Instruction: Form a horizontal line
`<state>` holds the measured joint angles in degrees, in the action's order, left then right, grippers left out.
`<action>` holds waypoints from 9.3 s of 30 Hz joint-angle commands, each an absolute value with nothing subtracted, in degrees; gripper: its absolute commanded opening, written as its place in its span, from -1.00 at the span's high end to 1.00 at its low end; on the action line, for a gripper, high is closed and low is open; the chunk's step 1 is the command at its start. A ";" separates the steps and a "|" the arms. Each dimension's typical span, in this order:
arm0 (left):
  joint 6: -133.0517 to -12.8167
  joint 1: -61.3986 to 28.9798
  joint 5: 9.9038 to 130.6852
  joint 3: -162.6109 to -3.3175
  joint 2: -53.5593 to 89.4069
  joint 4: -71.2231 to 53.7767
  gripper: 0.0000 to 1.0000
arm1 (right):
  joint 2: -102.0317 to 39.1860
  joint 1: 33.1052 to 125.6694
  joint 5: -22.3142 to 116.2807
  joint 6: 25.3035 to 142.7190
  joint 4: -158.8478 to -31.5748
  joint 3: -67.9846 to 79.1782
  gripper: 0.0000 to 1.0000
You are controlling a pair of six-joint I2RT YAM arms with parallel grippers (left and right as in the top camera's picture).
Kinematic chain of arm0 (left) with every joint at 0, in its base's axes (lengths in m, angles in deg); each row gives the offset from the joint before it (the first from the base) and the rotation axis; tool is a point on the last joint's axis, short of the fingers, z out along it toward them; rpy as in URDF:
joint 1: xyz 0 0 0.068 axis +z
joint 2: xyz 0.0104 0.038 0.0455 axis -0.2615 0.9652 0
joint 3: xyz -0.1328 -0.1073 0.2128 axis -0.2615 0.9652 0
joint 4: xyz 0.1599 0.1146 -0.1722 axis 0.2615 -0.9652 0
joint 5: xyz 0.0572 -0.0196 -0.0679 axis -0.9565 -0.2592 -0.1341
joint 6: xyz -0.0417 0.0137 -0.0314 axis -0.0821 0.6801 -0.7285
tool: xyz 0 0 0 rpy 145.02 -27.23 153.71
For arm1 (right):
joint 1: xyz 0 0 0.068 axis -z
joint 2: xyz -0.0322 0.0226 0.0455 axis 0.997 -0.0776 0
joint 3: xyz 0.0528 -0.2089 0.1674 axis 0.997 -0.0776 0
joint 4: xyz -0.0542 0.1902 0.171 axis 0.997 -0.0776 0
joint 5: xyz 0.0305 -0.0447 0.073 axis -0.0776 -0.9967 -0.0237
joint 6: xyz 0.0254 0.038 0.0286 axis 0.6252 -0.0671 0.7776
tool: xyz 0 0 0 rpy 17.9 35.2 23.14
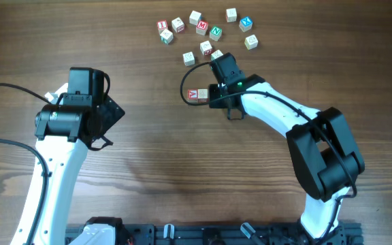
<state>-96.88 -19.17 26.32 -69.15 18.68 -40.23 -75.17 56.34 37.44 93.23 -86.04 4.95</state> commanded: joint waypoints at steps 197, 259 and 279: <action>-77.80 -28.39 72.63 -67.58 63.62 15.81 0.92 | -77.55 61.74 45.40 101.41 -69.89 -7.92 0.91; -77.80 -28.39 72.63 -67.58 63.62 14.57 0.92 | -76.57 62.26 48.96 91.03 -69.45 -2.17 0.91; -77.82 -28.39 72.63 -67.58 63.62 14.57 0.92 | -76.57 64.27 49.00 86.87 -76.71 11.22 0.91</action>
<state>-78.76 -28.50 72.61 -67.95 62.54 15.02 -75.54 64.49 46.88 88.19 -75.73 9.65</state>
